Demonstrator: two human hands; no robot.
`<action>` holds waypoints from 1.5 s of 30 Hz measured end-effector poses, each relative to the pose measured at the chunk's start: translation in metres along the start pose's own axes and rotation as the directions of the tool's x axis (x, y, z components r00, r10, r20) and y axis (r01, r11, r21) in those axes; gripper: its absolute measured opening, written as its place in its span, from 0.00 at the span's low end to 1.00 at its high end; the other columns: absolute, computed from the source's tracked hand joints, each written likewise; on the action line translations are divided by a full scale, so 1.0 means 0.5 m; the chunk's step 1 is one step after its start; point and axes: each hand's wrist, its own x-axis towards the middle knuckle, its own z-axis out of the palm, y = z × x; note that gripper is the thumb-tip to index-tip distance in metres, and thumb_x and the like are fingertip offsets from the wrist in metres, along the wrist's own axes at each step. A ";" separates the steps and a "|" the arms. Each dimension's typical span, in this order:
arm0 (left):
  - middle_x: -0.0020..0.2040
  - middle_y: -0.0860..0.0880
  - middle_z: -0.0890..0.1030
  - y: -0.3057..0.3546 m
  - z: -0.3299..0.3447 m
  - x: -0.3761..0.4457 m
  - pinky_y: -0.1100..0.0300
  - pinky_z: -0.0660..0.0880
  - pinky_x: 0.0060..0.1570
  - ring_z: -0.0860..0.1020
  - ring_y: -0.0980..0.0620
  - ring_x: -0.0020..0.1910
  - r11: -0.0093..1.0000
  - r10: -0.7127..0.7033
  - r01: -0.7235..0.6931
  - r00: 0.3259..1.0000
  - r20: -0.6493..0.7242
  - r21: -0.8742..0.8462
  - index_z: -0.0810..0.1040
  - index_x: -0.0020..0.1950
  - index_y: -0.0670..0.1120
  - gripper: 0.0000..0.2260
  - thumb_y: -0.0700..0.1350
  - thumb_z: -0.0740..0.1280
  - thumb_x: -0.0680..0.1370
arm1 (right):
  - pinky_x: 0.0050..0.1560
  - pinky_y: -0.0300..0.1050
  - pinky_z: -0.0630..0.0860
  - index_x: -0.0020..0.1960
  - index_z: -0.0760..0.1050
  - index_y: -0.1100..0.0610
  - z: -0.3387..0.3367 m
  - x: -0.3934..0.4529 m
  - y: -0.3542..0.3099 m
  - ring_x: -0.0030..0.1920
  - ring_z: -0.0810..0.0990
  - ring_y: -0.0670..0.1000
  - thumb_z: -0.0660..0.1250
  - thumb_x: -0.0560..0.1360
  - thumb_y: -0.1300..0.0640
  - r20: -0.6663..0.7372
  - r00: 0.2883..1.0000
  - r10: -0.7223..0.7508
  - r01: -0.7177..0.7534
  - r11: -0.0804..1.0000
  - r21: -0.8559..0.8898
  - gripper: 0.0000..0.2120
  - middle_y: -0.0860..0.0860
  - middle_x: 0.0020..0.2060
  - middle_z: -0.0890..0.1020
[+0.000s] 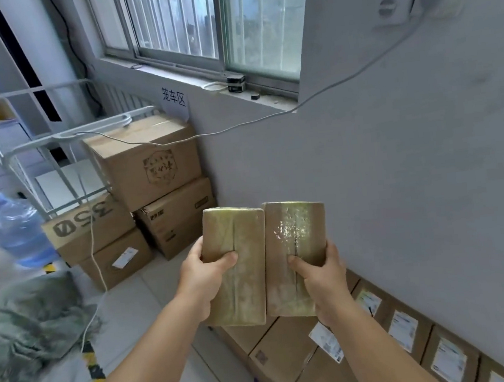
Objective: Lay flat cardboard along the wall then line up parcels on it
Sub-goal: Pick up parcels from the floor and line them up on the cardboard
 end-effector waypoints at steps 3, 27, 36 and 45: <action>0.49 0.54 0.80 0.002 -0.010 0.078 0.53 0.75 0.43 0.79 0.52 0.47 1.000 -0.024 0.024 1.000 0.002 0.010 0.71 0.62 0.57 0.20 0.42 0.72 0.74 | 0.56 0.54 0.76 0.64 0.65 0.38 0.043 0.063 0.000 0.53 0.74 0.50 0.75 0.69 0.55 0.003 1.000 0.019 -0.019 1.000 -0.008 0.30 0.50 0.58 0.65; 0.51 0.53 0.79 -0.163 0.002 0.681 0.53 0.74 0.43 0.78 0.51 0.48 0.845 -0.448 0.377 0.886 0.119 0.379 0.71 0.59 0.56 0.16 0.44 0.71 0.75 | 0.54 0.59 0.78 0.76 0.51 0.40 0.281 0.448 0.227 0.53 0.73 0.54 0.72 0.70 0.52 -0.178 0.833 0.524 -0.544 0.834 -0.087 0.43 0.51 0.62 0.63; 0.50 0.54 0.78 -0.323 -0.037 0.889 0.52 0.74 0.47 0.77 0.52 0.48 0.699 -0.588 0.374 0.785 0.193 0.609 0.70 0.59 0.56 0.21 0.47 0.75 0.70 | 0.56 0.51 0.74 0.77 0.49 0.42 0.425 0.512 0.388 0.53 0.70 0.52 0.73 0.71 0.51 -0.363 0.661 0.657 -0.703 0.711 0.007 0.44 0.52 0.69 0.61; 0.51 0.53 0.78 -0.517 0.004 1.045 0.50 0.76 0.53 0.78 0.47 0.51 0.631 -0.552 0.238 0.807 0.211 0.739 0.70 0.62 0.54 0.25 0.50 0.76 0.68 | 0.64 0.52 0.69 0.78 0.45 0.43 0.482 0.611 0.561 0.66 0.69 0.57 0.72 0.73 0.52 -0.421 0.588 0.691 -0.747 0.663 0.046 0.44 0.51 0.74 0.55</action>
